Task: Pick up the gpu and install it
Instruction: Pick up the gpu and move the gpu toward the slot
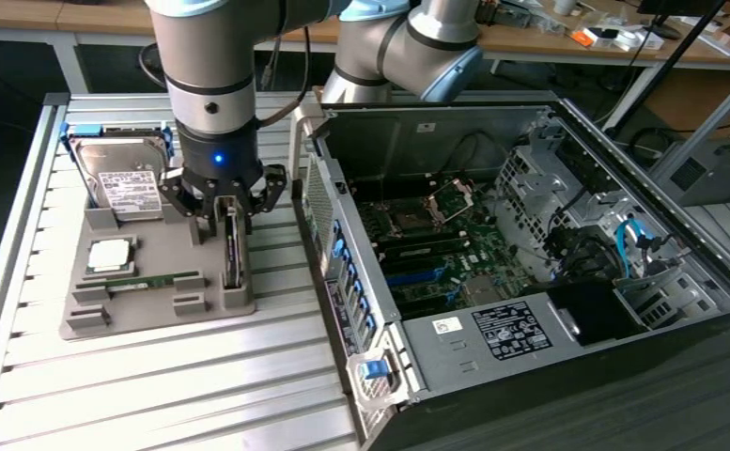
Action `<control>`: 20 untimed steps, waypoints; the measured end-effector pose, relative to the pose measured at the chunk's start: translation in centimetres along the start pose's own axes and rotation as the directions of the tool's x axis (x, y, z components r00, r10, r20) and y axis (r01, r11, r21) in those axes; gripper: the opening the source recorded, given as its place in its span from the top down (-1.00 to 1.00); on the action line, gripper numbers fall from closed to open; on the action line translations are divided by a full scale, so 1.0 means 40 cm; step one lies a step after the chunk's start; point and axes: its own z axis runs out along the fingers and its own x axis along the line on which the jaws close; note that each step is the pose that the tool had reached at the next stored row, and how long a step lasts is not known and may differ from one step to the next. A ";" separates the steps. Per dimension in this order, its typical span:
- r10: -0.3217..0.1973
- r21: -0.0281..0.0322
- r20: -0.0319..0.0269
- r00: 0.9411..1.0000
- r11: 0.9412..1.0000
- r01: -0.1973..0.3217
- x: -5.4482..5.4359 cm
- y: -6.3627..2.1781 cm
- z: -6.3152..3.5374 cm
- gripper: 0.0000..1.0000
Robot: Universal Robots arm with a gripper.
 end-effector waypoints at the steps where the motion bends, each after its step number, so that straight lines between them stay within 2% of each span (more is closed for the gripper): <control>1: 0.000 0.000 0.000 1.000 1.000 0.000 0.000 0.000 0.001 0.04; 11: 0.000 0.000 0.000 1.000 1.000 0.000 0.000 0.000 0.002 0.07; 13: 0.000 0.000 0.000 1.000 1.000 0.000 0.000 0.000 0.002 0.33; 14: 0.000 0.000 0.000 1.000 1.000 0.000 0.000 0.000 0.002 0.33; 15: 0.000 0.000 0.000 1.000 1.000 0.000 0.000 0.000 0.002 0.44; 20: 0.000 0.000 0.000 1.000 1.000 0.000 0.000 0.000 0.002 0.47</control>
